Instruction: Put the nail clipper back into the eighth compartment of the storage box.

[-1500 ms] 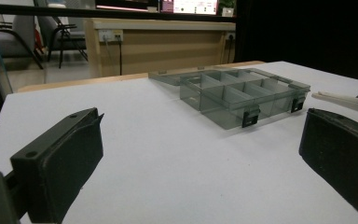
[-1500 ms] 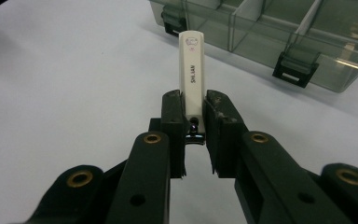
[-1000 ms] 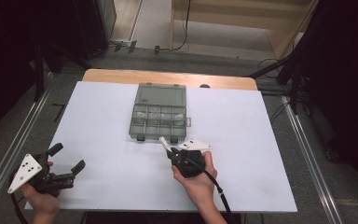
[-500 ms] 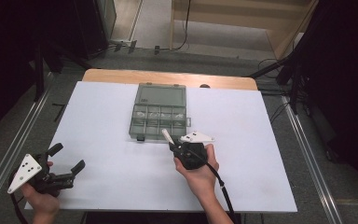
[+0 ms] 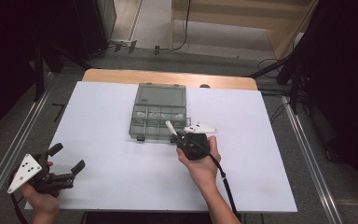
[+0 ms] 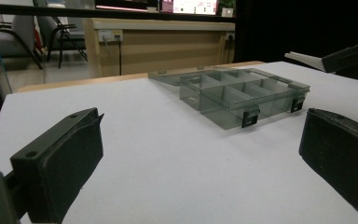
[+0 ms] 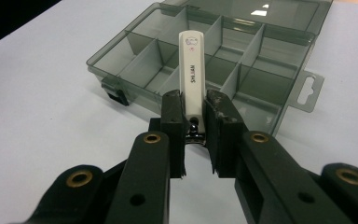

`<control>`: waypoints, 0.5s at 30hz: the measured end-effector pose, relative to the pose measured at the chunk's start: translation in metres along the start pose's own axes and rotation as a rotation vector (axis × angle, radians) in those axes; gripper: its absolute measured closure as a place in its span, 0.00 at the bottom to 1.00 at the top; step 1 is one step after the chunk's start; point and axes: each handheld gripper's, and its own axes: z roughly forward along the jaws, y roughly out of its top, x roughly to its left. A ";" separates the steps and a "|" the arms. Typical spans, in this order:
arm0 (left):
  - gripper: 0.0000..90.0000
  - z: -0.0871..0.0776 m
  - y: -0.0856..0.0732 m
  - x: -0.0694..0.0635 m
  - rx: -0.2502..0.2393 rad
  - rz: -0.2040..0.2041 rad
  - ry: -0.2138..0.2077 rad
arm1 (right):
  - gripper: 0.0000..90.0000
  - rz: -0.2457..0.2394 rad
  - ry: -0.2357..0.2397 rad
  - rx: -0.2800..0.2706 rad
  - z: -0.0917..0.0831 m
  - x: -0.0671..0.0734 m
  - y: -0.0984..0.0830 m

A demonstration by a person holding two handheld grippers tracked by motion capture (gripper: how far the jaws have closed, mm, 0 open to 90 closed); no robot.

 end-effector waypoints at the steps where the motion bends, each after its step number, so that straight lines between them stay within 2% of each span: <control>1: 0.00 0.000 0.000 0.000 0.000 0.001 -0.001 | 0.89 -0.001 -0.002 0.000 0.001 -0.001 0.001; 15: 0.00 0.001 0.000 0.000 0.002 0.002 -0.001 | 0.89 0.033 -0.032 0.008 0.021 -0.022 0.006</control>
